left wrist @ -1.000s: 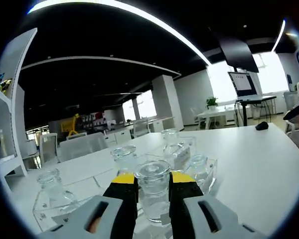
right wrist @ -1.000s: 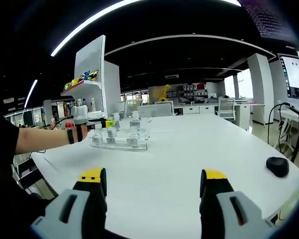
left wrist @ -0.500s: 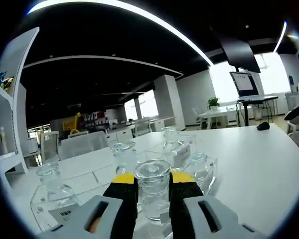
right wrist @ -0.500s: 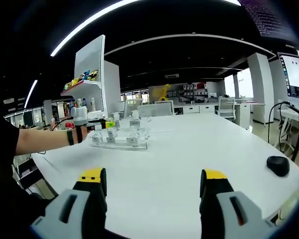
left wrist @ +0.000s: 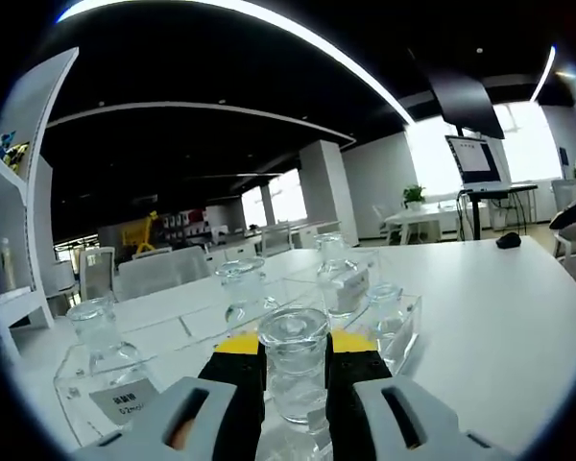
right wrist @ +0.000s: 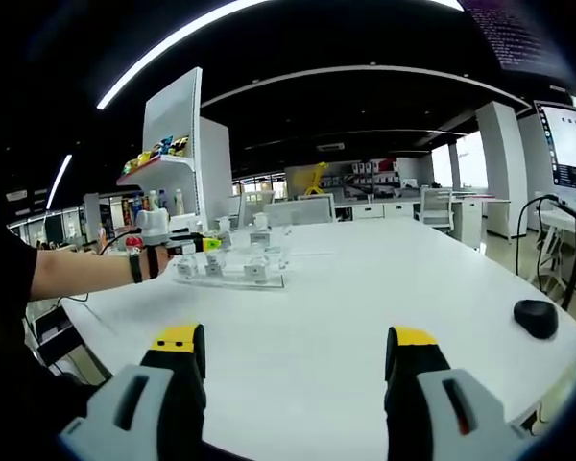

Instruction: Identify the label on the chemical reagent bottle, grasp the chemical reagent bottle, and place it in the designated position on the reagent rack

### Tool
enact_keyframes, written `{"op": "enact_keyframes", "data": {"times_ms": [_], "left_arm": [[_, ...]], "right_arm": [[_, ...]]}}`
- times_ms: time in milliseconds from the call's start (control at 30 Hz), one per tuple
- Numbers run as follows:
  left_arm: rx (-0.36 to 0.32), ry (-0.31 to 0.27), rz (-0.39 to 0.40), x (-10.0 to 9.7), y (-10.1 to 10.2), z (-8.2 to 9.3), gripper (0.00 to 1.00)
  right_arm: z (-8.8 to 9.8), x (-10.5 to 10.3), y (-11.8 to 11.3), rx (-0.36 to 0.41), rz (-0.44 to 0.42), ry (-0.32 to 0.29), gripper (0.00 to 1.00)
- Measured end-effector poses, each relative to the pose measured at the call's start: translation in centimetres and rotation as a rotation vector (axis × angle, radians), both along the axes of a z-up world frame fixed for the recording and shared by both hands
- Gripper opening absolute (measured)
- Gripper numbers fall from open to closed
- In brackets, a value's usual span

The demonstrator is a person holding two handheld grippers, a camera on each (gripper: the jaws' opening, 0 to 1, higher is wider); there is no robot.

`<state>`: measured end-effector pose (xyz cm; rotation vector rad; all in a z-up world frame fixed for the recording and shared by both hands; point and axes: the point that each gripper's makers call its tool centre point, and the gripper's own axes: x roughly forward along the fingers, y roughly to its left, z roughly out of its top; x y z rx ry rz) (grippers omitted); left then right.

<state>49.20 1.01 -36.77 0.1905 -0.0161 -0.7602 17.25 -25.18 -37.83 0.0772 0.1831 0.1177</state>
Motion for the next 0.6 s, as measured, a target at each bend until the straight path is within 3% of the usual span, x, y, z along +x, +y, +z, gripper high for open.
{"op": "enact_keyframes", "data": {"times_ms": [167, 600], "left_arm": [[-0.026, 0.016, 0.005, 0.0, -0.04, -0.21, 0.23], [-0.013, 0.032, -0.004, 0.4, -0.34, -1.02, 0.23]], "right_arm": [[0.0, -0.26, -0.11, -0.004, -0.002, 0.0, 0.73], [-0.05, 0.15, 0.41, -0.004, 0.007, 0.006, 0.73]]}}
